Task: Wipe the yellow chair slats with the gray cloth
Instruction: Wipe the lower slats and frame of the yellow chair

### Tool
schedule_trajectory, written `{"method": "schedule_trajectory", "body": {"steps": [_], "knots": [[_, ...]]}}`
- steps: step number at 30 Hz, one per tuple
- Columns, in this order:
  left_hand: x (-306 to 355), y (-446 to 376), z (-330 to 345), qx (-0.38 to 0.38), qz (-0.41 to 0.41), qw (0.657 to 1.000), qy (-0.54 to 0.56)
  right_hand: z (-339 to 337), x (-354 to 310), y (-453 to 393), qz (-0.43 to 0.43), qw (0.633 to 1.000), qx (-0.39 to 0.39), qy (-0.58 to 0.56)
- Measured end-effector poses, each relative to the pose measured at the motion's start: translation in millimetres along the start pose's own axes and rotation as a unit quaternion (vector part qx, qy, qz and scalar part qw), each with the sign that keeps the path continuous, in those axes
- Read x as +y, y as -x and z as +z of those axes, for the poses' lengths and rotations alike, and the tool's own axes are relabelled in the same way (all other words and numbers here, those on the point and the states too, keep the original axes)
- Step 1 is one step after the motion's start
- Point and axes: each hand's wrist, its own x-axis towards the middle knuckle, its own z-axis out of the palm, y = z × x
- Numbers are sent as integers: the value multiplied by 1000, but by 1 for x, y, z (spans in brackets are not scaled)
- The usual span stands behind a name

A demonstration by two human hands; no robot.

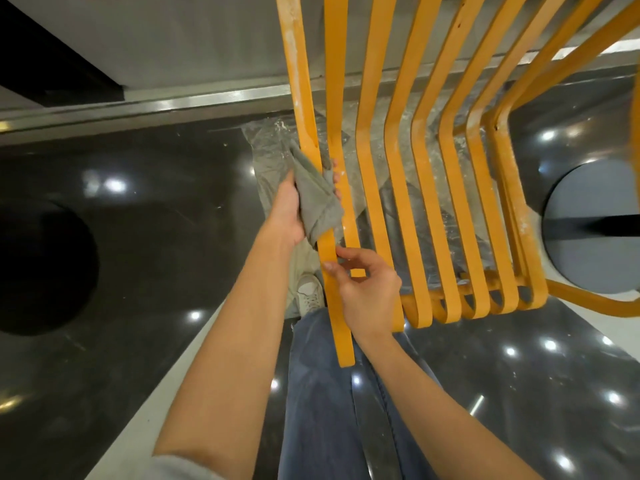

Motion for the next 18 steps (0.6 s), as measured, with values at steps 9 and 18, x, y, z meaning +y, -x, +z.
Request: {"method": "schedule_trajectory", "body": {"steps": [9, 18], "knots": [[-29, 20, -7, 65, 4, 998, 3, 3, -4, 1, -5, 1000, 12, 25], [19, -15, 27, 140, 339, 866, -339, 4, 0, 2, 3, 1000, 16, 18]]}}
